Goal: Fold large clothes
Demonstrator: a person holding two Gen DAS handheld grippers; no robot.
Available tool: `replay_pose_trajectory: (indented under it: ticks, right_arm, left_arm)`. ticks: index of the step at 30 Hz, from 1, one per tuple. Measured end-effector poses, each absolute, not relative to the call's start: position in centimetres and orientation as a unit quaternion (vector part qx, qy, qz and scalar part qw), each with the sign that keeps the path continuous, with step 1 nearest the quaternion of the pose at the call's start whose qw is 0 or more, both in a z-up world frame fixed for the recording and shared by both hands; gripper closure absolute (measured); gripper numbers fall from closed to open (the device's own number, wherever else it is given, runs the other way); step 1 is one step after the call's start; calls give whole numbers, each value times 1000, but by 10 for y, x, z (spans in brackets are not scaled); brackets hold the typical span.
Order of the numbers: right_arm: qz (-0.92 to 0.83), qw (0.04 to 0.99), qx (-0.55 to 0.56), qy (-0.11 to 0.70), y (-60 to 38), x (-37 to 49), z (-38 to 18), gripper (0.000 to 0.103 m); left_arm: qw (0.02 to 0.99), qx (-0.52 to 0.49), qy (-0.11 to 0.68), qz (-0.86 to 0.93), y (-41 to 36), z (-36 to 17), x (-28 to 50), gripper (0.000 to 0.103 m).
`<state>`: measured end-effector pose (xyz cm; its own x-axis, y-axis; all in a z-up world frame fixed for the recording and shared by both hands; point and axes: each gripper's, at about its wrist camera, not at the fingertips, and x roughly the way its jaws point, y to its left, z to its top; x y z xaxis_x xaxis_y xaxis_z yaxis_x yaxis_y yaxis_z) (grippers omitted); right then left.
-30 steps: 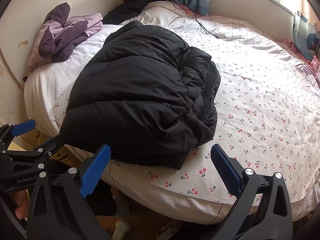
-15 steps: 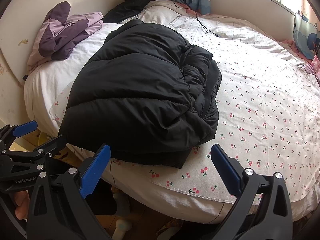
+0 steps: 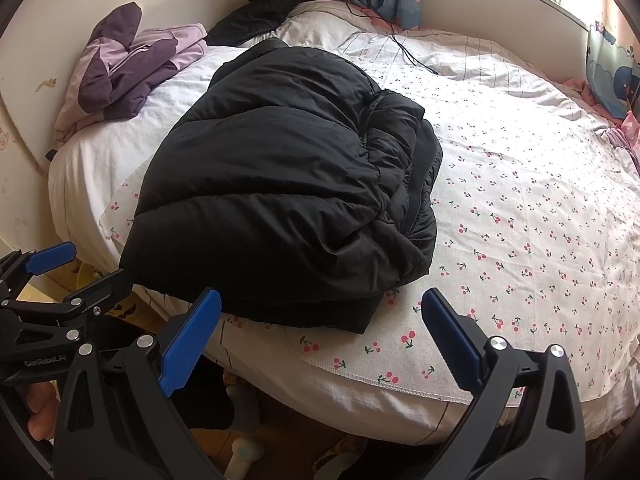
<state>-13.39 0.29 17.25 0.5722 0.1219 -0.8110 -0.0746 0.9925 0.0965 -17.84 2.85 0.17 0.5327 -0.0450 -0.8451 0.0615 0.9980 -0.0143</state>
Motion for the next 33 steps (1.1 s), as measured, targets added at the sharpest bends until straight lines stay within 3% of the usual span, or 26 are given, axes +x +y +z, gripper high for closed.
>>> replay_pose_trajectory:
  ticks: [27,33]
  right_arm:
    - [55,891,13,451,13,-148,186,6]
    - [56,890,13,452,14,-149,186,6]
  left_arm:
    - [879,6,477,-28,38,10,-192,6]
    - [892,-95,435,-80,59,19,-206,6]
